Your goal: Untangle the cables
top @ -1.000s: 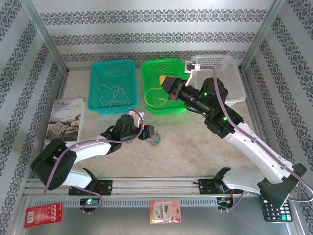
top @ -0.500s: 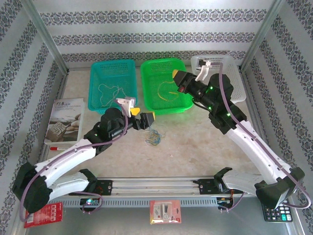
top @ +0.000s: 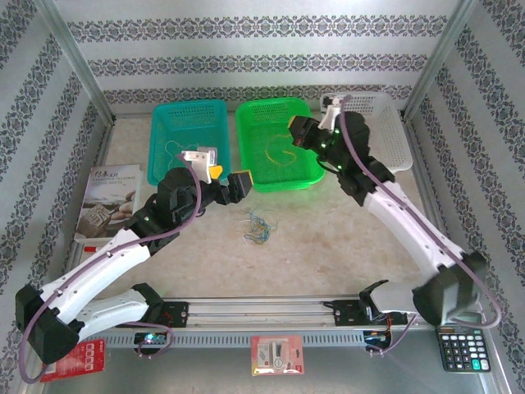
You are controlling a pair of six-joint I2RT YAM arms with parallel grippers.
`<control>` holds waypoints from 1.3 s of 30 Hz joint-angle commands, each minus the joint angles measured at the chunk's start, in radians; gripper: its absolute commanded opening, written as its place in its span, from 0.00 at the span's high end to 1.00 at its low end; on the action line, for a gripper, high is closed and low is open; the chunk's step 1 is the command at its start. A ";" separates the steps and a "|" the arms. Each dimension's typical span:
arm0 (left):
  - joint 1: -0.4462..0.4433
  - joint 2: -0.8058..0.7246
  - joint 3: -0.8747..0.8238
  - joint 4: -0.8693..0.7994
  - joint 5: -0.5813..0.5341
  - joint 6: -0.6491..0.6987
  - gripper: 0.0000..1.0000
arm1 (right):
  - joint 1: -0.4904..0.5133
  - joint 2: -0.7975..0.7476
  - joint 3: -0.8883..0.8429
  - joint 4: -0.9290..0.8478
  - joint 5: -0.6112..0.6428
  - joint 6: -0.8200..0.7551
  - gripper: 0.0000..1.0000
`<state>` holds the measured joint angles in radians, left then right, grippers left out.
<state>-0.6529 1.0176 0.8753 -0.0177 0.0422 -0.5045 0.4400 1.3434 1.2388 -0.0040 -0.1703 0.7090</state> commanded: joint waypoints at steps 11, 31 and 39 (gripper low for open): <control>0.009 0.002 -0.092 0.009 -0.018 -0.086 0.00 | -0.025 0.351 0.145 -0.018 0.040 -0.074 1.00; 0.015 0.077 -0.110 0.040 -0.002 -0.124 0.00 | 0.049 0.136 -0.014 -0.041 -0.036 -0.120 0.50; 0.025 0.037 -0.203 0.050 -0.067 -0.179 0.00 | 0.265 -0.068 -0.398 0.013 0.111 -0.091 0.50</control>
<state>-0.6456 1.0859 0.6918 0.0067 0.0135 -0.6479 0.6571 1.2987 0.9230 -0.0002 -0.1326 0.6048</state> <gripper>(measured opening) 0.998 0.502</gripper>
